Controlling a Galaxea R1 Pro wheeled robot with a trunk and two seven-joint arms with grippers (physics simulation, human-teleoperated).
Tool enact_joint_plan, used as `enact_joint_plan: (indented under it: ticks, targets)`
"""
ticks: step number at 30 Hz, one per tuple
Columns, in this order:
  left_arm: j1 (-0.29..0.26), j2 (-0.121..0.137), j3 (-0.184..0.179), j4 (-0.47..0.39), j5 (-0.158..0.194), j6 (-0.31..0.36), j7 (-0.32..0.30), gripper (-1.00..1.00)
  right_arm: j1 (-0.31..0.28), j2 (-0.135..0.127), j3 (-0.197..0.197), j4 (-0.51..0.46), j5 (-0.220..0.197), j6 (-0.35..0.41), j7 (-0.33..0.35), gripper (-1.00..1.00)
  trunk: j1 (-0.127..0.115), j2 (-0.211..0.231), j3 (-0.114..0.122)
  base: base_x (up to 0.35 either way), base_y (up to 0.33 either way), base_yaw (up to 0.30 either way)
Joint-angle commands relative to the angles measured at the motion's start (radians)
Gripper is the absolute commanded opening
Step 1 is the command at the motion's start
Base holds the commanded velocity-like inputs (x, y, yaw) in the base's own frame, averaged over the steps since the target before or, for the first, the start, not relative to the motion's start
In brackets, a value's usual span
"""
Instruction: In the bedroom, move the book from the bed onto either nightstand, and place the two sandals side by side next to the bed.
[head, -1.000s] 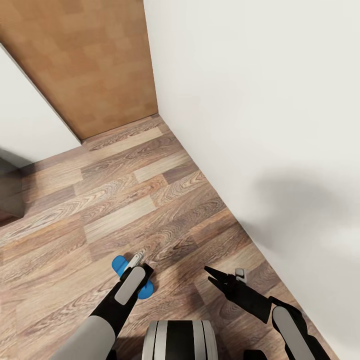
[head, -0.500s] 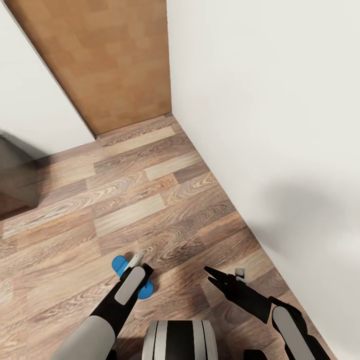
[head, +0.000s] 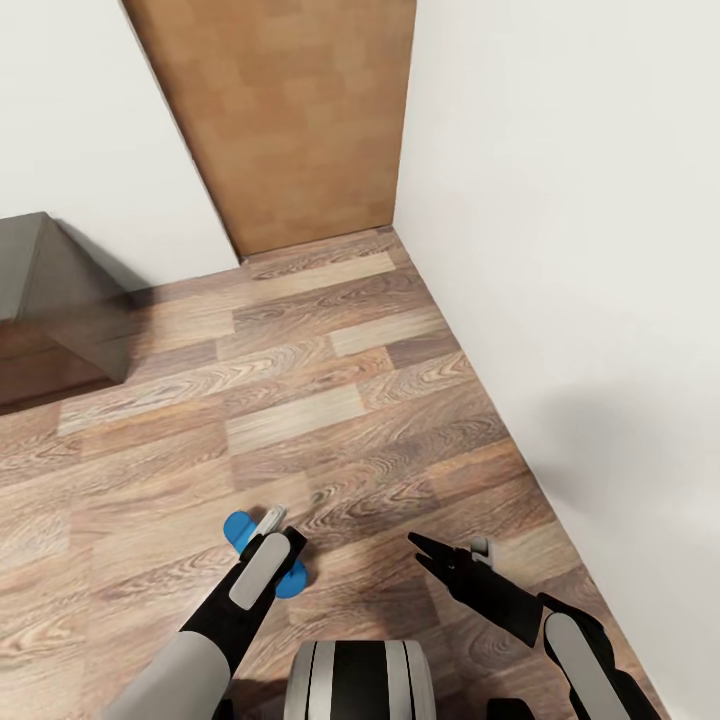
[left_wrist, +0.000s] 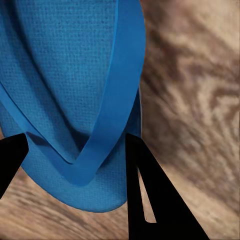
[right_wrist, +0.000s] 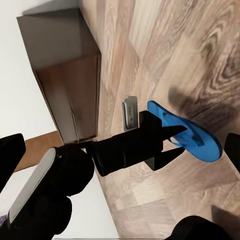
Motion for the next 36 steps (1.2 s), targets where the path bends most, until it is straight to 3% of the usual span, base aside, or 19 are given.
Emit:
enact_joint_plan:
  ticks: [1,6,25,36]
  targets:
    - [0.000,0.000,-0.002,-0.001,0.000,0.005,0.006,-1.00,0.000,-0.001,0.000,0.000,-0.004,0.004,0.000,1.00,0.000,0.000,-0.001,0.000,0.000,0.215]
    - [0.000,0.001,-0.001,-0.001,0.001,0.005,0.006,-1.00,0.000,-0.001,0.000,0.000,-0.004,0.004,0.000,1.00,0.000,0.000,-0.003,0.000,0.000,0.110]
    - [0.000,0.002,0.000,-0.001,0.002,0.005,0.006,-1.00,0.000,-0.001,0.000,0.000,-0.004,0.004,0.000,1.00,-0.009,0.004,0.070,0.000,0.000,0.006]
    - [0.000,0.002,-0.001,-0.001,0.002,0.005,0.006,-1.00,0.000,-0.001,0.000,0.000,-0.004,0.004,0.000,1.00,-0.014,0.007,0.112,0.000,0.000,0.150]
